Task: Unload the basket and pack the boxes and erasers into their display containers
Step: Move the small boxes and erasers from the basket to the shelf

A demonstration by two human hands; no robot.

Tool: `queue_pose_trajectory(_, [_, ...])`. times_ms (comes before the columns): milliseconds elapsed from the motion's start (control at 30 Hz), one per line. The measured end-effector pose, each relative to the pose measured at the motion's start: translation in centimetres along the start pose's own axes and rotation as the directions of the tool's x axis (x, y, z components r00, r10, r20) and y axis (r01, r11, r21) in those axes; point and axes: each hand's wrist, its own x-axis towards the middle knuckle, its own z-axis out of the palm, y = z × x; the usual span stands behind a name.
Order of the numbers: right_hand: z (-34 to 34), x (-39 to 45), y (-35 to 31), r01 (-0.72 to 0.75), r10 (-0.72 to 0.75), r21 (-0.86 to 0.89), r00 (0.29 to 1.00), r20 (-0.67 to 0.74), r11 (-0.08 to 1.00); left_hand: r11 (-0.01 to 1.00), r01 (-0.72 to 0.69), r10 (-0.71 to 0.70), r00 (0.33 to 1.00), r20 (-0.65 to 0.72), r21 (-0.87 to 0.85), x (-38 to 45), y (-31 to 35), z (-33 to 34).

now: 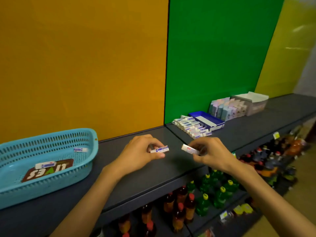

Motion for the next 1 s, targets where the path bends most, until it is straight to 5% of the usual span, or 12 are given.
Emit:
queue_pose_trajectory(433, [-4.9,-4.6,14.1,-0.037,0.032,-0.031,0.991,-0.133,0.999,0.993,0.102,-0.095,0.989,-0.111,0.057,7.4,7.2,11.0])
queue_pose_trajectory(700, [-5.3,1.7,18.4,-0.028,0.026,-0.039,0.998,-0.054,0.999,0.979,0.132,-0.114,0.986,-0.122,0.153,14.0,4.8,13.5])
queue_pose_trajectory(1000, [-4.9,13.4,22.1,0.196,-0.187,-0.121,0.979,0.082,0.973,0.97,0.156,-0.129,0.981,-0.147,0.189,21.9,0.6,14.1])
